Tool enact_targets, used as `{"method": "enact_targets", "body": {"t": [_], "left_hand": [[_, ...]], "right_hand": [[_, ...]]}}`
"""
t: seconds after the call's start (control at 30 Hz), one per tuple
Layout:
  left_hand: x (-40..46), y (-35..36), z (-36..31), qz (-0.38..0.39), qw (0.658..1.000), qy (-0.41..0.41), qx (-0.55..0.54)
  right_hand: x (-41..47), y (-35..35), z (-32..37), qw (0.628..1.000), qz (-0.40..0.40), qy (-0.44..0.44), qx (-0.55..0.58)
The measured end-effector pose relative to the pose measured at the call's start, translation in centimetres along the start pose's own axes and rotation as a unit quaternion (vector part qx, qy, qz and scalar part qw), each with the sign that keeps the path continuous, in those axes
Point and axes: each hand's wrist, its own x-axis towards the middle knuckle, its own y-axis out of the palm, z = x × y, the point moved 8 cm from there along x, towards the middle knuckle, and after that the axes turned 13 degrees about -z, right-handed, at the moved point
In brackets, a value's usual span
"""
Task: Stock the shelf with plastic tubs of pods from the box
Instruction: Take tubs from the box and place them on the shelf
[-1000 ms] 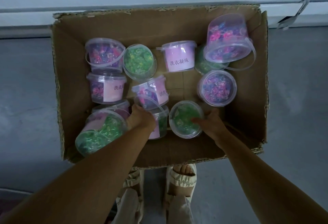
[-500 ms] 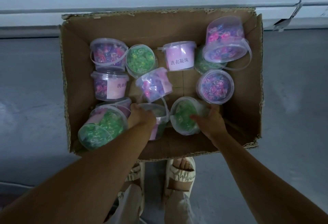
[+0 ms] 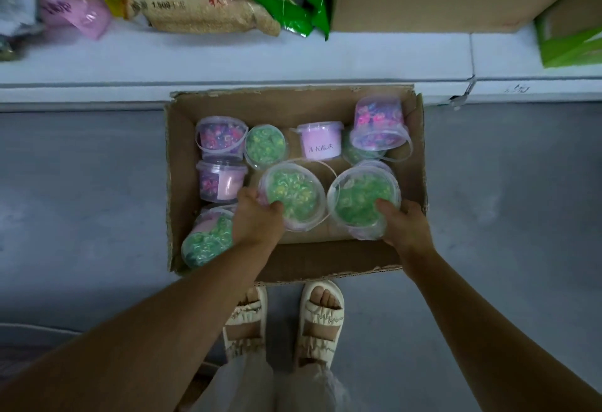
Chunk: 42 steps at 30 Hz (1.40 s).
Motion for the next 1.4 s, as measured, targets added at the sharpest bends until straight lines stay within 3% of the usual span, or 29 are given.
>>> {"method": "enact_targets", "body": {"t": [0.13,0.33,0.77,1.13,1.4], "left_hand": [[-1.7,-3.7,-3.9,0.006,0.995,0.018,-0.093],[-8.6,-13.4,-15.6,-0.019,0.976,0.088,-0.196],[-23.4,-36.0,-36.9,0.037,0.927,0.202,-0.312],[-35.7,-53.9,-48.1,0.067,0.860,0.301,-0.407],[-41.2,-60.9,-55.5,0.074,0.817,0.348,-0.455]], "right_hand": [[-3.2,-4.3,4.2,0.997,0.007,0.000,0.072],[-9.8,-12.7,13.6,0.987,0.002,-0.015,0.159],[-28.7,-33.5,33.9,0.934,0.008,-0.129,0.334],[-45.5,-46.9,45.6,0.864,0.023,-0.245,0.438],[-51.2,-53.5,52.7,0.828,0.041,-0.304,0.470]]}}
